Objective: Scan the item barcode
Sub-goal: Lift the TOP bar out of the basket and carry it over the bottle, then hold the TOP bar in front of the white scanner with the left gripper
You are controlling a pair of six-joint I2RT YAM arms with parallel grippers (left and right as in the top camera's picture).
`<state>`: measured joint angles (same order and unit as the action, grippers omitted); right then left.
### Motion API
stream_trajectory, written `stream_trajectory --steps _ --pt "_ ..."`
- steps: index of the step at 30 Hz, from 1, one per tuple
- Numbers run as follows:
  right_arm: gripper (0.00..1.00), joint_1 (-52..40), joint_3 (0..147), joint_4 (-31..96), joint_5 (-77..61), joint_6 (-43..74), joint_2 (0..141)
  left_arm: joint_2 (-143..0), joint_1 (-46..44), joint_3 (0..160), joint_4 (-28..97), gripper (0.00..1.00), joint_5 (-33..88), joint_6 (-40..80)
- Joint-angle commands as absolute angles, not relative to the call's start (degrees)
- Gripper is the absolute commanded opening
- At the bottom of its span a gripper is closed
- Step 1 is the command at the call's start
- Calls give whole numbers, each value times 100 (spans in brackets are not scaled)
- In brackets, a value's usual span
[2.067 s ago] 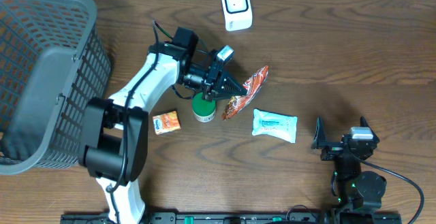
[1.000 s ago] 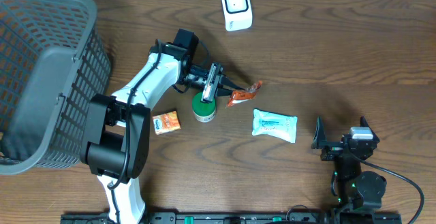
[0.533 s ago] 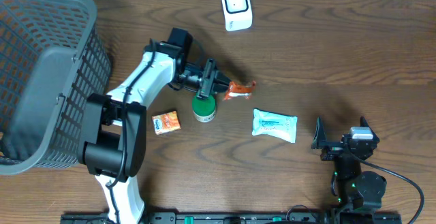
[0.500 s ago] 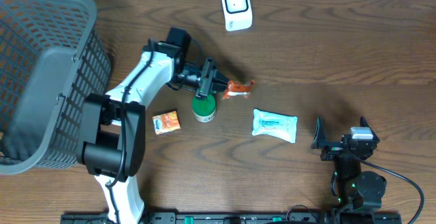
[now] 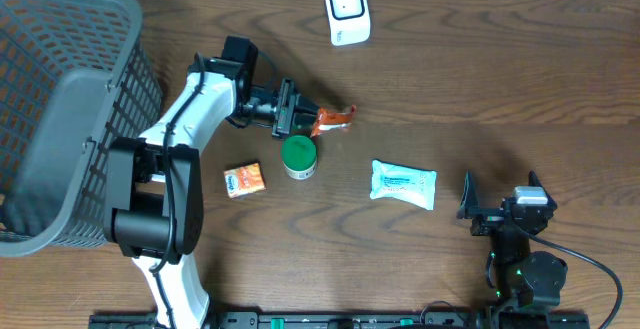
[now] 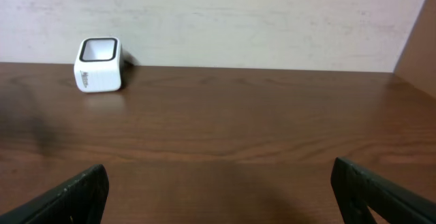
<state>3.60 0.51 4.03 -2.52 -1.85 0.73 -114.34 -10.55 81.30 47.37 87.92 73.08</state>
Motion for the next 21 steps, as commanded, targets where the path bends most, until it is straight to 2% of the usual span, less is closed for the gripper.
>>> stream_trajectory --steps 1,15,21 --pt "99 408 32 412 -200 -89 60 -11434 -1017 8106 4753 7 8783 6814" --pt "99 408 32 412 -200 -89 60 -11434 -827 8106 4746 7 9000 6121" --pt "99 408 32 412 -198 -89 60 -11434 -644 8106 4746 7 8886 5155"
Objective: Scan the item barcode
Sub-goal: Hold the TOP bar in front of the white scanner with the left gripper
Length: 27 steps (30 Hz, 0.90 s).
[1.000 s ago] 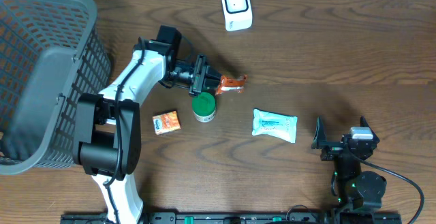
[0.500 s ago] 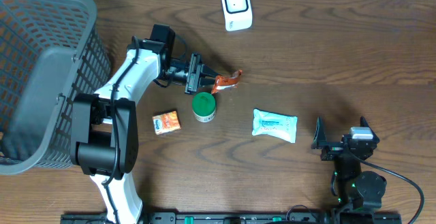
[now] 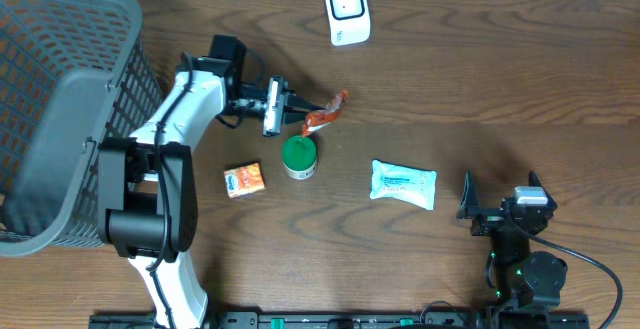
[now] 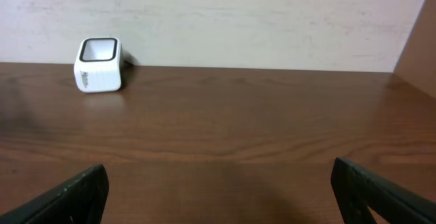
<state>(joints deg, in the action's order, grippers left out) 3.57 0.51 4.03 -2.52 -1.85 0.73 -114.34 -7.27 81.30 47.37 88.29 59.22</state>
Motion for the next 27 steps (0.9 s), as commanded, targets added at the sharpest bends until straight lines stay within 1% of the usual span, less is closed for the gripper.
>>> stream_trajectory --steps 1,5,7,9,12,16,19,21,23,27 --pt "99 408 32 414 -200 -89 60 -11434 -644 8106 4746 7 8742 5074" --pt "99 408 32 412 -198 -89 60 -11434 -644 8106 4654 7 7800 5061" --pt "99 408 32 412 -200 -89 60 -11432 -650 8106 4473 7 7662 4993" --pt "99 408 32 412 -200 -89 60 -11428 -674 8112 4110 7 7511 4886" --pt "99 408 32 412 -200 -89 60 -11378 -768 8112 3426 7 6803 4453" --pt "99 408 32 412 -200 -89 60 -11229 -1120 8114 2985 7 5092 4003" --pt "99 408 32 412 -200 -89 60 -11172 -1457 8114 2735 7 4156 3743" --pt "99 408 32 412 -200 -89 62 -11163 -1695 8121 2484 7 3817 3424" --pt "99 408 32 412 -198 -89 62 -11166 -1885 8123 2152 7 3743 3030" --pt "99 408 32 412 -198 -89 62 -11163 -2161 8160 1710 7 3000 2808"
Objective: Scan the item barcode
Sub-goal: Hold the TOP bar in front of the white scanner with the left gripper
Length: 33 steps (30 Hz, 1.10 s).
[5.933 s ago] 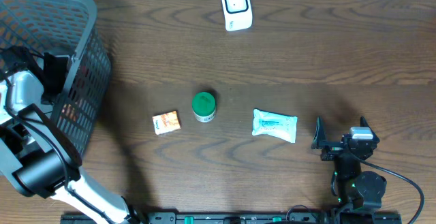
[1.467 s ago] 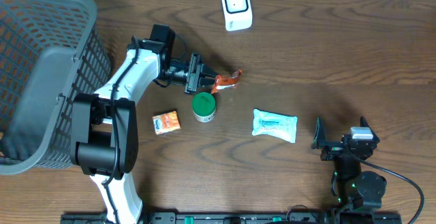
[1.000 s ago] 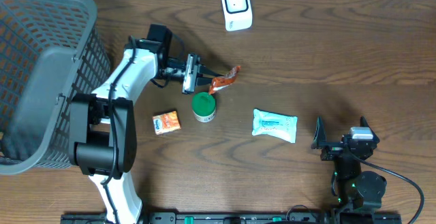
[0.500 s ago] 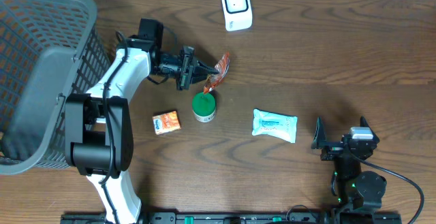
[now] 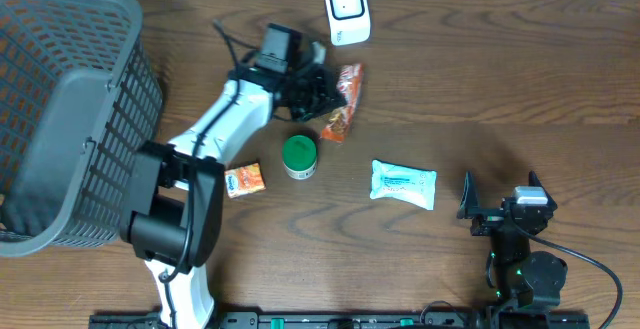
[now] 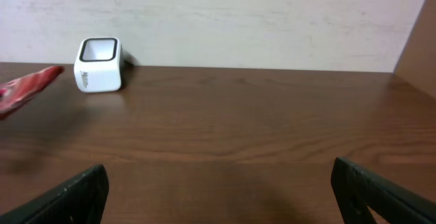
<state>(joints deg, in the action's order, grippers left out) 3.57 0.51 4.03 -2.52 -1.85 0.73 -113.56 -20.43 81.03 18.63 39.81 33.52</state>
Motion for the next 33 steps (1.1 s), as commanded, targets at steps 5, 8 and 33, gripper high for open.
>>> stream_trajectory --steps 5,8,33 --pt "99 408 32 412 -200 -89 62 -11170 -2290 8195 1330 7 1483 2635" --pt "99 408 32 412 -200 -89 62 -11177 -2294 8200 980 7 1120 2565" --pt "99 410 32 412 -198 -89 64 -13393 -2300 10851 740 7 364 2056"
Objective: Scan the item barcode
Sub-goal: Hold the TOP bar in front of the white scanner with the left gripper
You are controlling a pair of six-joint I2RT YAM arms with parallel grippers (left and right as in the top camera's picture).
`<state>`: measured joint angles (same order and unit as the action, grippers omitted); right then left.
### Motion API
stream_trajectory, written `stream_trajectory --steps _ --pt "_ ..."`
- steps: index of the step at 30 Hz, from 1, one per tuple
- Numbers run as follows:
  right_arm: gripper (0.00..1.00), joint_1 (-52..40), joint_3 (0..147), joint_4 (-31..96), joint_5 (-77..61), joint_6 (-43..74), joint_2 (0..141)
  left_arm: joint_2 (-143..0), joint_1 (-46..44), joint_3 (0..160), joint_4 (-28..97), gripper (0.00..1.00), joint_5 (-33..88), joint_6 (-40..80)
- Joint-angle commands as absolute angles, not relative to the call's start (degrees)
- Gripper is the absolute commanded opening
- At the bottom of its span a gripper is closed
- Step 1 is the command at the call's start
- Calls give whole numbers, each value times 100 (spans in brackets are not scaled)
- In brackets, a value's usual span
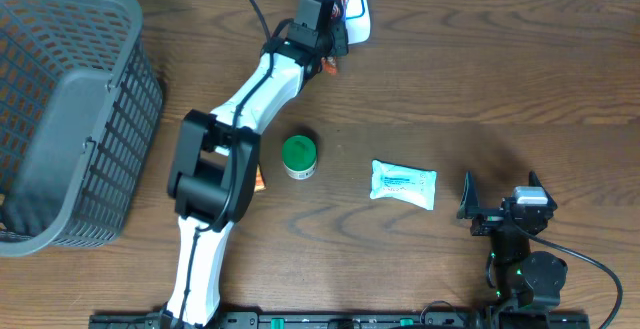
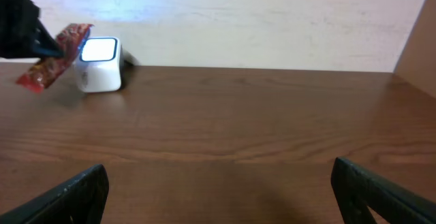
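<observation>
The item is a red-orange snack packet (image 2: 53, 64), held in the air just in front of the white scanner (image 2: 101, 66), whose window glows. My left gripper (image 1: 330, 44) is shut on the packet at the table's far edge. It covers most of the packet and part of the scanner (image 1: 358, 21) in the overhead view, where only an orange tip of the packet (image 1: 330, 66) shows. My right gripper (image 2: 221, 190) stands open and empty near the front right of the table, shown in the overhead view as right gripper (image 1: 500, 194).
A green round tub (image 1: 298, 156) and a white-blue pouch (image 1: 403, 184) lie mid-table. A small orange box (image 1: 259, 177) peeks out beside the left arm. A grey basket (image 1: 60, 109) fills the left side. A wall runs behind the scanner.
My left gripper has moved with the packet from just below the scanner up to the scanner's face. The scanner window now glows. The right arm has not moved.
My left gripper first held the packet low beside the green tub. It then held it slightly higher and to the left. Then it held the packet closer to the scanner, and now right at it. The right gripper stayed open and still throughout.
</observation>
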<state>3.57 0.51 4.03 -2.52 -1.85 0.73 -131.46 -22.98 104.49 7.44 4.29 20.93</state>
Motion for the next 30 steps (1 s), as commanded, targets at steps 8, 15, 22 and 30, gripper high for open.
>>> stream_trajectory --steps 8,15,22,30 --pt "99 408 32 412 -200 -89 64 -13633 -2388 11131 652 7 381 2062" --pt "99 410 32 412 -200 -89 64 -13646 -2388 11131 368 7 381 2169" --pt "99 410 32 412 -198 -89 64 -13719 -2381 11133 89 7 375 2209" --pt "99 408 32 414 -200 -89 64 -13760 -2381 11133 23 7 338 2434"
